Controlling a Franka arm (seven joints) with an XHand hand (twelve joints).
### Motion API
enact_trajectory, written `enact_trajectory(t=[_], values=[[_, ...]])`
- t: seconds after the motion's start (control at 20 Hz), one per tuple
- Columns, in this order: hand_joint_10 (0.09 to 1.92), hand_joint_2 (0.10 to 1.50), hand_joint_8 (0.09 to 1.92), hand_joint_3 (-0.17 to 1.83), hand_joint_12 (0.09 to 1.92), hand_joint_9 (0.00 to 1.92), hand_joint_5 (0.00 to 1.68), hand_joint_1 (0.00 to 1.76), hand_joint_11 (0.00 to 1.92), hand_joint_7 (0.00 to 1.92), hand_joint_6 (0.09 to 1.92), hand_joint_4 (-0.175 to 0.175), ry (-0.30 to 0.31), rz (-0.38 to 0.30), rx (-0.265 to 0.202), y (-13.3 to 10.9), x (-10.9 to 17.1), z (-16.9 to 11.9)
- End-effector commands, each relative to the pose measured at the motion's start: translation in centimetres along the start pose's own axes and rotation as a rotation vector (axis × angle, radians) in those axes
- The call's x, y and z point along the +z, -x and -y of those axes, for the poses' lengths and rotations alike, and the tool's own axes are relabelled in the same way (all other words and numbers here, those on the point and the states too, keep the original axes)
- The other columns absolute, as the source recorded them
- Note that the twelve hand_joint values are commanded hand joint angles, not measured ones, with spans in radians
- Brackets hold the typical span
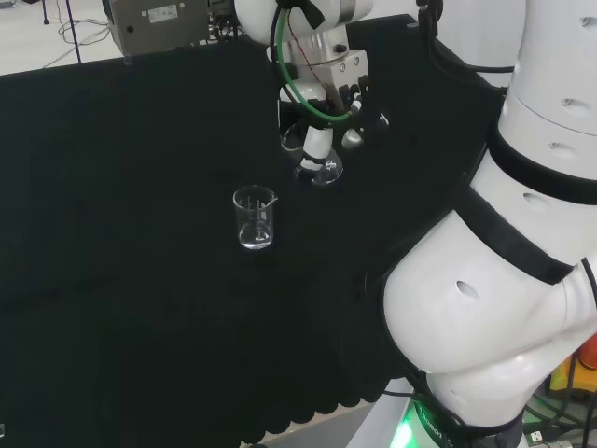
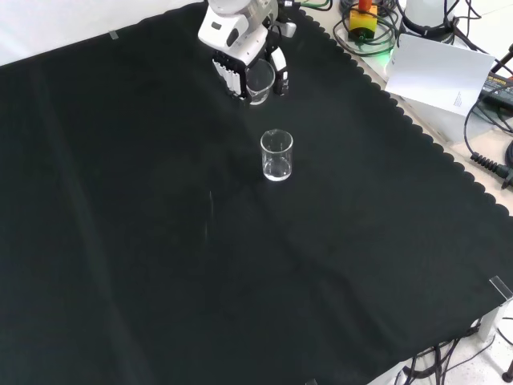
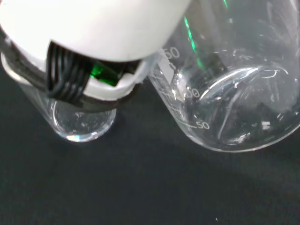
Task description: Place the beaker back on the table.
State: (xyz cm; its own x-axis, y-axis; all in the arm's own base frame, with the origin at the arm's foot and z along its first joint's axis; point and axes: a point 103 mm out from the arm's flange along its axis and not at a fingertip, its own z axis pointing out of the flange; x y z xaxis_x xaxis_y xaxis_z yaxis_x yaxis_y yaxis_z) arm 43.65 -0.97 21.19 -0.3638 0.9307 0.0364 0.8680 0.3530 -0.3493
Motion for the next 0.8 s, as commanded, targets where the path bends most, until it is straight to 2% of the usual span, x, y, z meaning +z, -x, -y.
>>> enact_trajectory(t=[0.05, 0.2, 0.65, 0.8], values=[[0.09, 0.55, 0.57, 0.71, 0.53, 1.69, 1.42, 1.44, 1.49, 1.31, 0.38, -0.175, 0.035, -0.062, 0.01, 1.0, 0.5, -0.2], [0.09, 0.55, 0.58, 0.71, 0.53, 1.69, 1.42, 1.44, 1.49, 1.31, 0.38, -0.175, 0.068, -0.108, 0.008, 1.5, 1.0, -0.9], [0.09, 0.55, 0.59, 0.71, 0.53, 1.69, 1.41, 1.44, 1.49, 1.31, 0.38, -0.175, 0.164, -0.184, -0.035, 2.6, 3.3, -5.1], [0.09, 0.56, 0.59, 0.71, 0.53, 1.68, 1.41, 1.44, 1.49, 1.3, 0.38, -0.175, 0.171, -0.203, -0.042, 2.9, 3.9, -6.6]])
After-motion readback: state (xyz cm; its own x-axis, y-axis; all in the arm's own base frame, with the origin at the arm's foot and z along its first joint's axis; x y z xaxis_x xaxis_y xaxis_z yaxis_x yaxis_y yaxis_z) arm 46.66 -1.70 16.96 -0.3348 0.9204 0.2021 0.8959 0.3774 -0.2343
